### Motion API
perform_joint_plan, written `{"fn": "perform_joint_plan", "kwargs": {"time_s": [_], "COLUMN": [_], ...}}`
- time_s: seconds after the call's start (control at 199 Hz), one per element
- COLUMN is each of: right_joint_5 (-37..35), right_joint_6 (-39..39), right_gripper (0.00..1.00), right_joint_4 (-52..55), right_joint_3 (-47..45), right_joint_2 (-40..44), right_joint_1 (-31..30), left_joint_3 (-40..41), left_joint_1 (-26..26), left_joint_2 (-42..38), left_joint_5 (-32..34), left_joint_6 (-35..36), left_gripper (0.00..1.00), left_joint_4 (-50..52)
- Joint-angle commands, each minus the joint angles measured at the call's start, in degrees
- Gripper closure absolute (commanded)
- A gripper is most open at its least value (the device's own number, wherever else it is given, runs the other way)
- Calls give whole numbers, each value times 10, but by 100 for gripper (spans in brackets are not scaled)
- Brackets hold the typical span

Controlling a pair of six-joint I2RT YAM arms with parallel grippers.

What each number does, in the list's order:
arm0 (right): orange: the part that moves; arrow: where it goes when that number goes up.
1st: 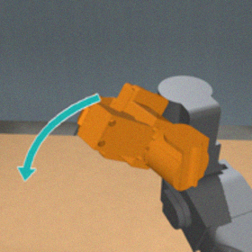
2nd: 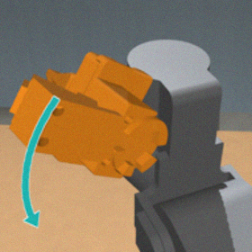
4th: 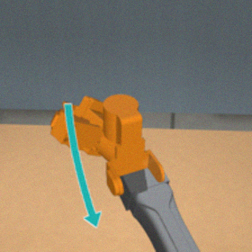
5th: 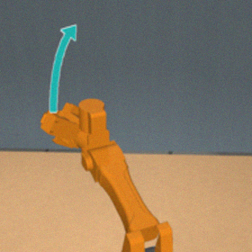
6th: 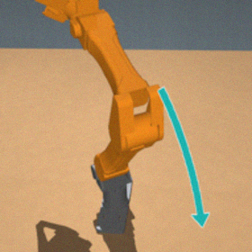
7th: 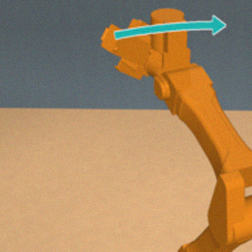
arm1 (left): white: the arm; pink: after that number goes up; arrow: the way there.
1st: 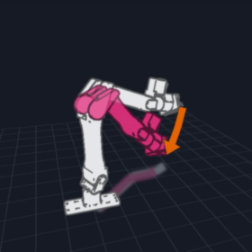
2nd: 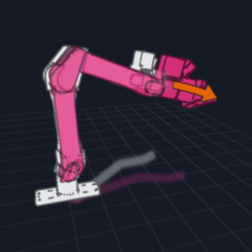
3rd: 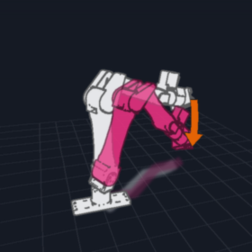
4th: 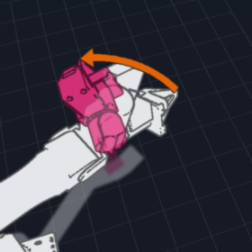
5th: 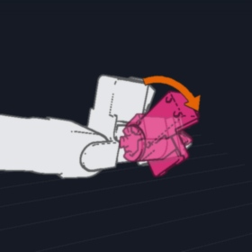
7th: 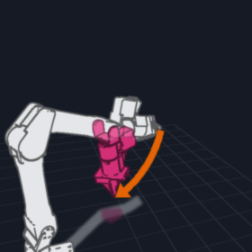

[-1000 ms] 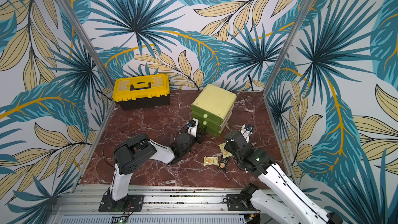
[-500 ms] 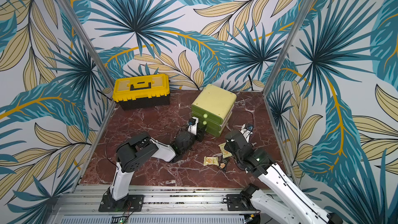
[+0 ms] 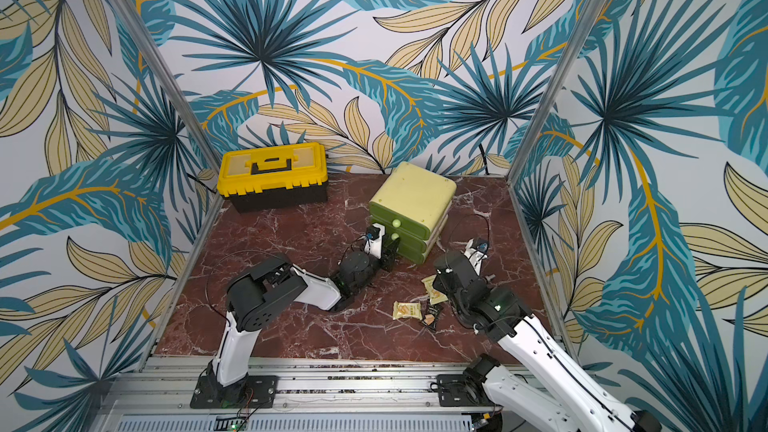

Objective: Take the cookies out of the drawer
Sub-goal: Open the drawer in the storage box.

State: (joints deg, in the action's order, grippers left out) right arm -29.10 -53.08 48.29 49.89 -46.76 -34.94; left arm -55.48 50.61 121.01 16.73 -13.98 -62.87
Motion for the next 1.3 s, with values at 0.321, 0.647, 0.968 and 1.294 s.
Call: {"fn": "perform_joint_plan", "kwargs": {"time_s": [0.321,0.647,0.968,1.294], "right_joint_5": [-9,-11,-13,-18], "right_joint_6": [10,9,9,10], "right_gripper": [49,49,49,49], "right_joint_4": [0,0,0,0], "right_joint_3": [-2,-2,-1,2], "right_joint_2": [1,4,5,10], "right_joint_1": [-2,-1,-1,-2], "left_joint_3": [-43,-46,-49,-42], "left_joint_1": [-2,-2,-3,-2], "left_joint_2": [19,24,28,19], "left_joint_5": [-10,-10,-13,-17], "left_joint_6": [2,0,0,4], "left_gripper": [64,66,70,79], "left_joint_4": [-6,1,3,6]}}
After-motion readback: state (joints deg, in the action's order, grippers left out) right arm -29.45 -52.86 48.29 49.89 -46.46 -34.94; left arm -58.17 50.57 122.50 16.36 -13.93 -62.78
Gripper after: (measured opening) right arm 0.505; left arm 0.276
